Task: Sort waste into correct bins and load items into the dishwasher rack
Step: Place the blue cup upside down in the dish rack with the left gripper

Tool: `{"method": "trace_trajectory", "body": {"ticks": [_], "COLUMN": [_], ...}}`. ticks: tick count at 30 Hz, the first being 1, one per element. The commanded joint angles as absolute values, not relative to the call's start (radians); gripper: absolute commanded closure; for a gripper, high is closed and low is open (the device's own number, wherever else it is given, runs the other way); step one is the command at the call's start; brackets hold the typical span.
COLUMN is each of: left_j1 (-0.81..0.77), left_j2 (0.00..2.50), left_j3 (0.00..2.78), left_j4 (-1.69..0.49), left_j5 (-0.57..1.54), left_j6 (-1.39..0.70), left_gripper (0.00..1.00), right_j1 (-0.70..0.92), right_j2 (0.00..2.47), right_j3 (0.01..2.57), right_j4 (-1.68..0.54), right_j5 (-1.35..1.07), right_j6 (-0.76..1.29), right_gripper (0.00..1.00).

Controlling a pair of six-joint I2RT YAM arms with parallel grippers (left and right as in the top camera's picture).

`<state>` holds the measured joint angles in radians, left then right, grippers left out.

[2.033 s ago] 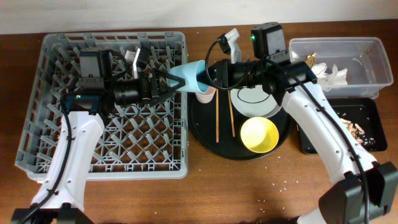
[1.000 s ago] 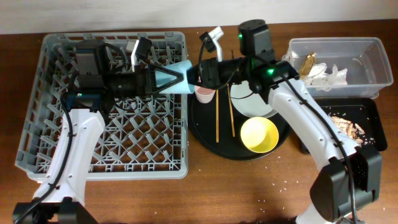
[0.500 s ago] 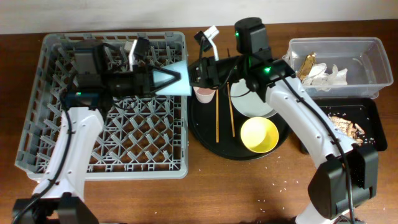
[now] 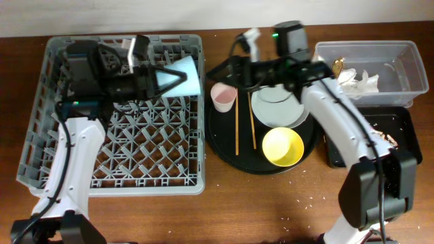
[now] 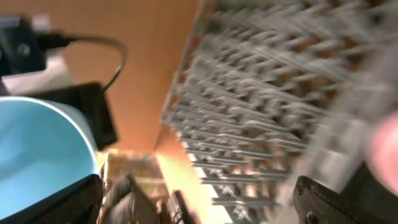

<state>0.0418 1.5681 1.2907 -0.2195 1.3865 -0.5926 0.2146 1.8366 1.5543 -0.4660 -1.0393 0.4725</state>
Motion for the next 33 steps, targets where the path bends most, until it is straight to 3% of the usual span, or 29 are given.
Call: {"method": "trace_trajectory", "body": {"ticks": [1,7,12,16,24,33], "left_j1": [0.064,0.049,-0.043,-0.145,-0.324,-0.416], "left_j2": [1.555,1.555,1.555,1.555,1.616,1.824], "left_j3": [1.308,1.315,1.477,1.623,1.619,1.619], "left_j4": [-0.217,-0.300,-0.791,-1.014,-1.223,-1.413], "left_j5": [1.344,1.113,0.498,0.172,-0.024,-0.022], "left_j6": [-0.567,-0.493,-0.274,-0.229,-0.258,-0.276], "left_gripper": [0.51,0.58,0.58,0.58,0.66,0.66], "right_j1": [0.102,0.014,0.014,0.014,0.014,0.014], "right_j2": [1.837,1.835,1.831,1.831,1.831,1.814], "right_j3": [1.556,1.556,1.556,1.556,1.556,1.559], "right_j4": [-0.541,-0.760,-0.957,-1.040,-1.139,-1.150], "right_j5": [-1.008,-0.951,-0.731,-0.595,-0.367,-0.354], "right_j6": [0.378,0.228,0.125,0.109,0.112,0.108], "right_gripper": [0.01,0.02,0.02,0.02,0.01,0.02]}}
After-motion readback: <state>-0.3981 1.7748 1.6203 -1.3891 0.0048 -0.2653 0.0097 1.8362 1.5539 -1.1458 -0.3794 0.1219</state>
